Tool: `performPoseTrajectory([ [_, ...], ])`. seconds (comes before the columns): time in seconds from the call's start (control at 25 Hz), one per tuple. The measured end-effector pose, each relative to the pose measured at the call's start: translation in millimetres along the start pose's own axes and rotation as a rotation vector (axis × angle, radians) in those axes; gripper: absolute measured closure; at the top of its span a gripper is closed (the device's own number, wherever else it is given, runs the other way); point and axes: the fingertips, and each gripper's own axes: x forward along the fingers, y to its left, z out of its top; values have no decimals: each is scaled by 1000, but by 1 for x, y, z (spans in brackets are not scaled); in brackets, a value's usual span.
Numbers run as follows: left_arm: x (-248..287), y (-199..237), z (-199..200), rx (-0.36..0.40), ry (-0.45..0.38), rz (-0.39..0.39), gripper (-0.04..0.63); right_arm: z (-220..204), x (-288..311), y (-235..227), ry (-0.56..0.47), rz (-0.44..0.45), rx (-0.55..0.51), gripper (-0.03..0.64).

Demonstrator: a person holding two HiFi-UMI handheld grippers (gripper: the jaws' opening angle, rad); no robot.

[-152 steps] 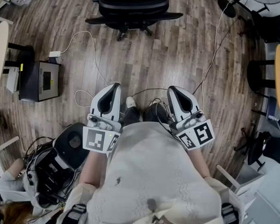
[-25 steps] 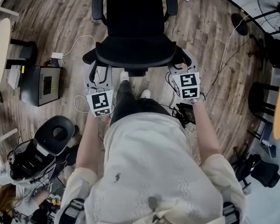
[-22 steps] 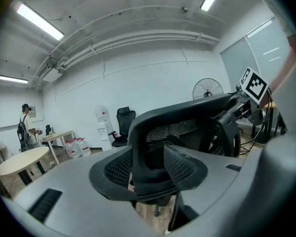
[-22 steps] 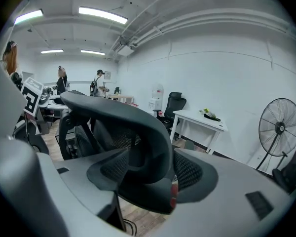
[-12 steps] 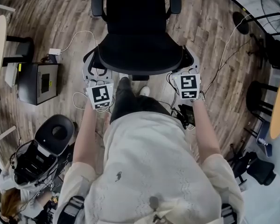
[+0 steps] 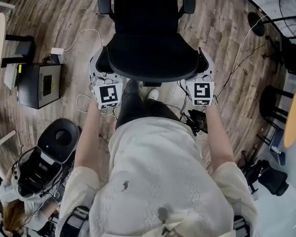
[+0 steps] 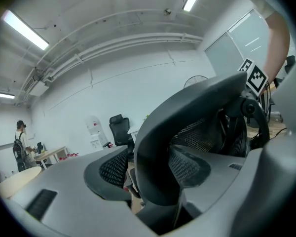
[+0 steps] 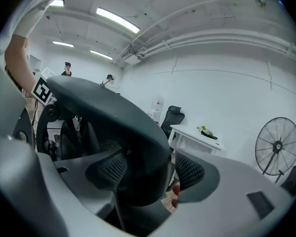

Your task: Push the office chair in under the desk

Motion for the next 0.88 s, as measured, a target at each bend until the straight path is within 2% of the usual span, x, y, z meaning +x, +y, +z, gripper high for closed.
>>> performPoseTrajectory([
  [0.24, 6, 0, 1, -26, -51, -19, 333, 2, 5, 1, -38, -5, -1, 330],
  [0.44, 7, -1, 8, -15, -137, -27, 353, -1, 6, 0, -71, -10, 60, 328],
  [0.6, 7, -3, 6, -5, -138, -24, 353, -7, 6, -1, -77, -19, 70, 325],
  [0.88, 8, -5, 5, -30, -134, -36, 356, -7, 5, -2, -86, -37, 63, 334],
])
